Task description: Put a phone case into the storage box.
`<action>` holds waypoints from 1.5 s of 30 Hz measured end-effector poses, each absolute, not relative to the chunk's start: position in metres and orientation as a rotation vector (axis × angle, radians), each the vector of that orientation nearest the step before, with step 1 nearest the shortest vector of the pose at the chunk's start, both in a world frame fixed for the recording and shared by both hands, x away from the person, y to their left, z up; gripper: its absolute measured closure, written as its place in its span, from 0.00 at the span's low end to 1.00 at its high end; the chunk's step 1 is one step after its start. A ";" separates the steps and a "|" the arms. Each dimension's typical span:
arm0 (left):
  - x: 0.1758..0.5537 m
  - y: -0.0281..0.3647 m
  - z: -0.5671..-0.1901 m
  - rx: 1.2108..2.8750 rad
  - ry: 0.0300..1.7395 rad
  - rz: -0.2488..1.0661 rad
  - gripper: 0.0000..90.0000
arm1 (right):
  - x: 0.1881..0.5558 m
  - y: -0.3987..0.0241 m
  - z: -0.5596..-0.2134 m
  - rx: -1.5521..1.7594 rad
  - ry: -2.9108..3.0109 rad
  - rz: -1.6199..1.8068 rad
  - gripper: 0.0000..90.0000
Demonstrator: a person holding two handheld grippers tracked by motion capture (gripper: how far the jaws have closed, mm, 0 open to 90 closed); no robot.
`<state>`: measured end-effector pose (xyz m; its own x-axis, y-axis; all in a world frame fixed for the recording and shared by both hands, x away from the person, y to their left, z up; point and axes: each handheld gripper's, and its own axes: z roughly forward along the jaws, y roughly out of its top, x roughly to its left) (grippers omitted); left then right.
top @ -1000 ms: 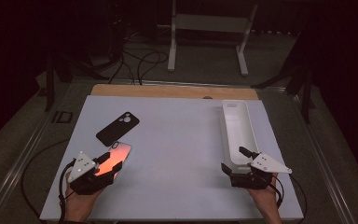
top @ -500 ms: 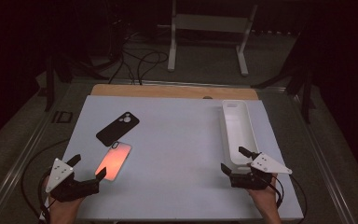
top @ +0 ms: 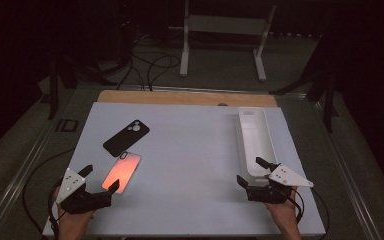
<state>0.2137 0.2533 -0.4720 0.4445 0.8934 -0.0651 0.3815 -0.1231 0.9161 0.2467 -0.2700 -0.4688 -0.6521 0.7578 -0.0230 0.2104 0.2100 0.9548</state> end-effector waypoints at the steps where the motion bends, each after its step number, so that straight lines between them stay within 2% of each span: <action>1: 0.215 0.253 -0.472 1.723 1.118 0.644 0.00 | 0.247 -0.270 -0.469 0.892 1.995 1.453 0.10; 26: 0.269 0.234 -0.508 1.973 1.309 0.548 0.00 | 0.248 -0.269 -0.470 0.889 2.001 1.440 0.10; 34: 0.279 0.234 -0.517 2.076 1.360 0.468 0.00 | 0.248 -0.270 -0.469 0.892 2.001 1.440 0.10; 45: 0.284 0.232 -0.522 2.123 1.379 0.451 0.04 | 0.248 -0.270 -0.469 0.892 2.000 1.439 0.10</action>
